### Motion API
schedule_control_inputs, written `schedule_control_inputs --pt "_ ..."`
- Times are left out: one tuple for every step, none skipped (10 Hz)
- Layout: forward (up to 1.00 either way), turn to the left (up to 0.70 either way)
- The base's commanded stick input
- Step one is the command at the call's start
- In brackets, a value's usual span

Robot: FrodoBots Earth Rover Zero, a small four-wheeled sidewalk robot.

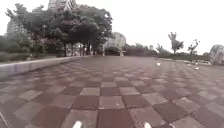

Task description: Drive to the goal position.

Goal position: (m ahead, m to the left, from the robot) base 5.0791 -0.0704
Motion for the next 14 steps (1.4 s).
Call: schedule_control_inputs --pt "0.5 0.0" --pt "0.5 0.0" --pt "0.5 0.0" --pt "0.5 0.0" --pt "0.5 0.0" --pt "0.5 0.0" --pt "0.5 0.0" --pt "0.5 0.0" --pt "0.5 0.0" --pt "0.5 0.0" --pt "0.5 0.0" --pt "0.5 0.0" --pt "0.5 0.0" --pt "0.5 0.0"
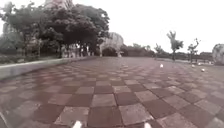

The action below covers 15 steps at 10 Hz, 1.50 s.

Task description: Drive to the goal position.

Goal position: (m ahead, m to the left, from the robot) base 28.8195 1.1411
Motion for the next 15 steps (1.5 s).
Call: schedule_control_inputs --pt "0.5 0.0" --pt "0.5 0.0" --pt "0.5 0.0" --pt "0.5 0.0" --pt "0.5 0.0" --pt "0.5 0.0" --pt "0.5 0.0" --pt "0.5 0.0" --pt "0.5 0.0" --pt "0.5 0.0" --pt "0.5 0.0" --pt "0.5 0.0" --pt "0.5 0.0" --pt "0.5 0.0" --pt "0.5 0.0"
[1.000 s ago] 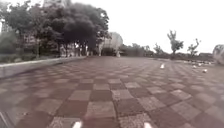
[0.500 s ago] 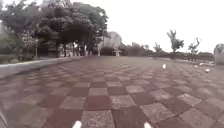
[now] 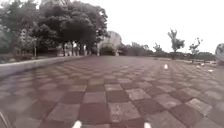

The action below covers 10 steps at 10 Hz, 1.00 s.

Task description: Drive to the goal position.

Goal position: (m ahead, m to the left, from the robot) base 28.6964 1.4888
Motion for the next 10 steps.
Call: schedule_control_inputs --pt "0.5 0.0" --pt "0.5 0.0" --pt "0.5 0.0" --pt "0.5 0.0" --pt "0.5 0.0" --pt "0.5 0.0" --pt "0.5 0.0" --pt "0.5 0.0" --pt "0.5 0.0" --pt "0.5 0.04"
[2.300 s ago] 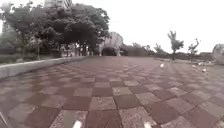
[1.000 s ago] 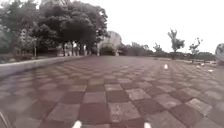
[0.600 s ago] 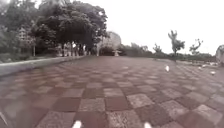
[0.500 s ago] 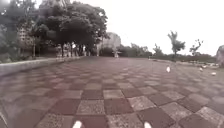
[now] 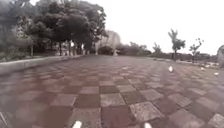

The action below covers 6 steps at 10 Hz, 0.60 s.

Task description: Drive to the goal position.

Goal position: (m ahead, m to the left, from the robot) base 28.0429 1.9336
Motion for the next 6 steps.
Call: schedule_control_inputs --pt "0.5 0.04" --pt "0.5 0.0" --pt "0.5 0.0" --pt "0.5 0.0" --pt "0.5 0.34" --pt "0.5 0.5"
